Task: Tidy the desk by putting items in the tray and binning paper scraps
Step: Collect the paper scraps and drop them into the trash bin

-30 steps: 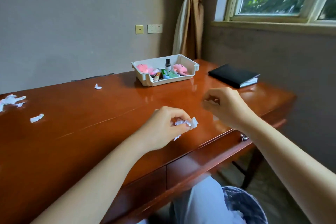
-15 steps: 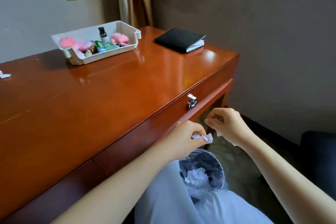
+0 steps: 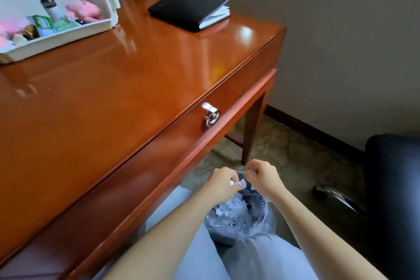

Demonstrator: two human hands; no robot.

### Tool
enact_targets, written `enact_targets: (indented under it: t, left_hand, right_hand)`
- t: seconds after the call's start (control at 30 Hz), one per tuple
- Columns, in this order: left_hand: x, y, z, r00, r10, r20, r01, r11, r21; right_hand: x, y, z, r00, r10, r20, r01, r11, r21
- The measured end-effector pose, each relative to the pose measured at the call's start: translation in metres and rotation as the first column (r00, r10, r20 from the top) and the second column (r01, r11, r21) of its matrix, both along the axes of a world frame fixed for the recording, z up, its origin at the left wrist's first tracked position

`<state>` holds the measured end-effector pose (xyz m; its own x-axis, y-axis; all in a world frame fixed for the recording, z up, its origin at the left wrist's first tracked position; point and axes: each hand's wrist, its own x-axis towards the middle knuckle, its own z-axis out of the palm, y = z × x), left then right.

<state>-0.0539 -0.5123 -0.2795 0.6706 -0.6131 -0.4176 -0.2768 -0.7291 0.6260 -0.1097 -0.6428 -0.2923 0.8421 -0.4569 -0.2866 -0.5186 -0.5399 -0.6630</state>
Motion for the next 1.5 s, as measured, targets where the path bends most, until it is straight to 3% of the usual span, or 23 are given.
enact_targets:
  t: [0.23, 0.43, 0.6, 0.83, 1.1, 1.37, 1.5]
  left_hand:
    - [0.018, -0.014, -0.038, 0.992, 0.085, -0.097, -0.081, 0.996, 0.045]
    - [0.023, -0.015, -0.046, 0.981, 0.008, -0.193, 0.01, 0.995, 0.097]
    - [0.022, -0.01, -0.039, 0.976, -0.054, -0.211, 0.085, 0.986, 0.143]
    - [0.013, 0.003, 0.01, 0.98, -0.181, -0.082, 0.191, 0.973, 0.132]
    - [-0.004, 0.041, 0.13, 0.914, -0.362, 0.185, 0.342, 0.93, 0.134]
    - [-0.016, 0.119, 0.233, 0.877, -0.268, 0.399, 0.283, 0.959, 0.024]
    - [-0.019, 0.169, 0.258, 0.847, -0.207, 0.489, 0.216, 0.976, 0.039]
  right_hand:
    - [0.015, -0.006, -0.036, 0.988, -0.121, -0.099, 0.129, 0.989, 0.078]
    - [0.016, -0.009, -0.048, 0.979, -0.037, -0.201, 0.048, 0.998, 0.049]
    - [0.012, -0.012, -0.038, 0.983, -0.016, -0.183, 0.016, 1.0, -0.001]
    - [0.014, -0.012, 0.006, 0.991, 0.026, -0.131, -0.035, 0.997, -0.067]
    - [0.011, 0.008, 0.102, 0.978, 0.175, 0.112, -0.137, 0.948, -0.286]
    - [0.014, 0.065, 0.212, 0.87, 0.45, 0.201, -0.339, 0.843, -0.417]
    - [0.022, 0.111, 0.25, 0.796, 0.564, 0.222, -0.423, 0.779, -0.462]
